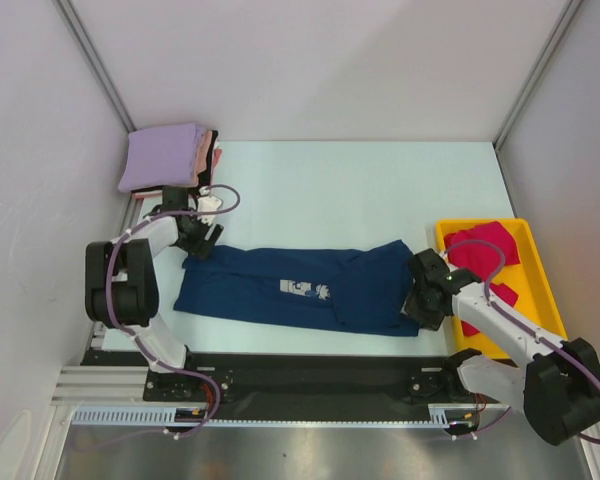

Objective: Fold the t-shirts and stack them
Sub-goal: Fold the tshirt

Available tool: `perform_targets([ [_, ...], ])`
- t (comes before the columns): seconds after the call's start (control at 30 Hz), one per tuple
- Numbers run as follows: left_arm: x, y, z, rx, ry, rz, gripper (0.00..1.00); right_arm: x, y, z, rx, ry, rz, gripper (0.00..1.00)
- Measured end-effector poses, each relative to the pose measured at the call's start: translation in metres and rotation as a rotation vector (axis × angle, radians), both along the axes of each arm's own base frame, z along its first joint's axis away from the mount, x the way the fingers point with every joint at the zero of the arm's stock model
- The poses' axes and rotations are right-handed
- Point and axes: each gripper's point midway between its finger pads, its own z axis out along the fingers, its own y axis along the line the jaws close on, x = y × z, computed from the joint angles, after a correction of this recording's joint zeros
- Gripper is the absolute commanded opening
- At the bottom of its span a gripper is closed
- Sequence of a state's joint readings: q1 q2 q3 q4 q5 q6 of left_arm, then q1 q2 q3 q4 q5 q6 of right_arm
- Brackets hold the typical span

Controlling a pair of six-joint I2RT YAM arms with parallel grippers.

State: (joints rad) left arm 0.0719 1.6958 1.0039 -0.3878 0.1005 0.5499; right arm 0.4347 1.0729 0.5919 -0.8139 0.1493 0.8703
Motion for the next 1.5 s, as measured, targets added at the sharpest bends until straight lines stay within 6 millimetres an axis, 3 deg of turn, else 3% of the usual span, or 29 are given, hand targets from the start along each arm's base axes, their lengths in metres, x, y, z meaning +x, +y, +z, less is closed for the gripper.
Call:
perform_targets([
  [0.03, 0.002, -0.002, -0.004, 0.002, 0.004, -0.007, 0.79, -0.003, -0.003, -0.004, -0.006, 0.016, -0.009, 0.48],
  [0.13, 0.006, -0.002, -0.004, 0.011, -0.005, -0.013, 0.62, -0.003, -0.004, -0.011, -0.003, 0.032, -0.023, 0.32],
  [0.17, 0.005, -0.003, -0.006, 0.006, -0.004, -0.016, 0.51, 0.000, -0.003, -0.012, 0.003, 0.027, -0.023, 0.20],
  [0.23, 0.002, -0.007, -0.008, -0.006, -0.013, -0.037, 0.43, 0.006, -0.001, -0.015, 0.019, 0.016, -0.024, 0.11],
  [0.27, -0.001, -0.009, -0.009, -0.006, -0.020, -0.050, 0.34, 0.008, 0.001, -0.017, 0.025, 0.017, -0.025, 0.02],
  [0.37, -0.012, -0.013, -0.010, -0.007, -0.025, -0.094, 0.22, 0.011, 0.000, -0.021, 0.039, 0.033, -0.031, 0.00],
  [0.5, -0.036, -0.016, -0.011, -0.001, 0.007, -0.158, 0.20, 0.016, -0.002, -0.021, 0.062, 0.068, -0.025, 0.00],
  [0.6, -0.060, -0.017, -0.011, 0.002, 0.056, -0.203, 0.20, 0.036, -0.002, -0.020, 0.040, 0.084, 0.013, 0.00],
  [0.67, -0.077, -0.019, -0.012, -0.003, 0.099, -0.238, 0.22, 0.057, 0.000, -0.019, 0.025, 0.073, 0.038, 0.00],
  [0.83, -0.114, -0.026, -0.012, -0.029, 0.192, -0.309, 0.25, 0.133, 0.009, -0.010, -0.007, -0.031, 0.109, 0.00],
  [1.0, -0.134, -0.040, -0.013, -0.068, 0.257, -0.355, 0.27, 0.217, 0.027, -0.009, -0.014, -0.109, 0.173, 0.00],
  [1.13, -0.146, -0.072, -0.013, -0.116, 0.294, -0.440, 0.29, 0.283, 0.045, -0.012, -0.015, -0.136, 0.226, 0.00],
  [1.3, -0.158, -0.117, -0.013, -0.168, 0.351, -0.528, 0.32, 0.390, 0.075, -0.004, 0.007, -0.289, 0.261, 0.00],
  [1.4, -0.160, -0.138, -0.012, -0.196, 0.384, -0.550, 0.33, 0.431, 0.088, -0.005, 0.031, -0.350, 0.276, 0.00],
  [1.5, -0.161, -0.156, -0.012, -0.218, 0.413, -0.560, 0.36, 0.451, 0.096, -0.003, 0.056, -0.393, 0.285, 0.00],
])
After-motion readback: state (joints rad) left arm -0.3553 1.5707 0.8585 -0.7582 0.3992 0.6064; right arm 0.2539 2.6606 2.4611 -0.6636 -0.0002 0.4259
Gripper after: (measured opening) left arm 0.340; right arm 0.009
